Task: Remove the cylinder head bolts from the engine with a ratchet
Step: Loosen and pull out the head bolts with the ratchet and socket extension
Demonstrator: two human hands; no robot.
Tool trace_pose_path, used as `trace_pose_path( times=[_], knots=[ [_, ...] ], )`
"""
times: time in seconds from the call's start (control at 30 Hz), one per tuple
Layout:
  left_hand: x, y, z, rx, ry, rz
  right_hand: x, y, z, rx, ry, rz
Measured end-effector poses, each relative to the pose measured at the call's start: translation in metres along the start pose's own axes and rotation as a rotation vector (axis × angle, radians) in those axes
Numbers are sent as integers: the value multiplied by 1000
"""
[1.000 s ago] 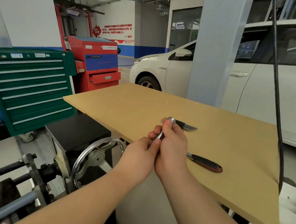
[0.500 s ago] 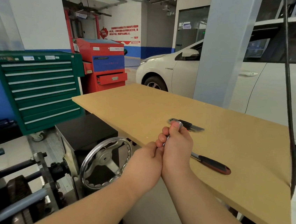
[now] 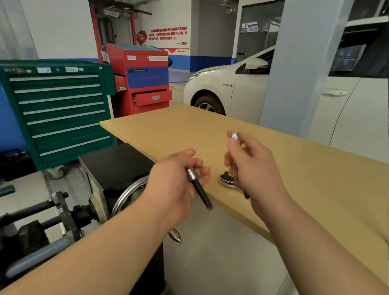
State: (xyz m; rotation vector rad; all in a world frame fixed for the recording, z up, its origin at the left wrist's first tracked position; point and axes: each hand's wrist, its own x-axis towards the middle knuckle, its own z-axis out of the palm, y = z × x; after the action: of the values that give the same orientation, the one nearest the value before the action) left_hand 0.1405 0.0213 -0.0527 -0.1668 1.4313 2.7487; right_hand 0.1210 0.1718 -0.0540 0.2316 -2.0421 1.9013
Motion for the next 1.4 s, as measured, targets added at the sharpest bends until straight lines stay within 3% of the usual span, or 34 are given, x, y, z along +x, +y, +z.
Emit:
trace_pose_path(
  times=[0.07, 0.13, 0.33, 0.47, 0.57, 0.7, 0.87, 1.0, 1.13, 1.4],
  knots=[
    [5, 6, -3, 27, 11, 71, -5, 5, -4, -46, -190, 158],
    [10, 2, -2, 47, 10, 81, -10, 9, -4, -103, -326, 193],
    [15, -15, 8, 67, -16, 74, -4, 14, -8, -91, -357, 180],
    [24, -18, 8, 435, -35, 120, 23, 20, -36, -260, -287, 149],
    [36, -25, 1, 775, -77, 219, 52, 38, -73, -545, -160, 139],
    [59, -57, -7, 1439, -305, 381, 75, 84, -107, -866, -109, 225],
    [77, -105, -11, 1848, -496, 380, 74, 127, -119, -967, -128, 249],
    [91, -127, -11, 1963, -562, 419, 73, 142, -120, -917, -159, 199],
    [100, -141, -9, 2008, -609, 472, 77, 143, -129, -702, -226, 223],
    [112, -156, 15, 2056, -697, 512, 93, 148, -126, -1129, -202, 180]
  ],
)
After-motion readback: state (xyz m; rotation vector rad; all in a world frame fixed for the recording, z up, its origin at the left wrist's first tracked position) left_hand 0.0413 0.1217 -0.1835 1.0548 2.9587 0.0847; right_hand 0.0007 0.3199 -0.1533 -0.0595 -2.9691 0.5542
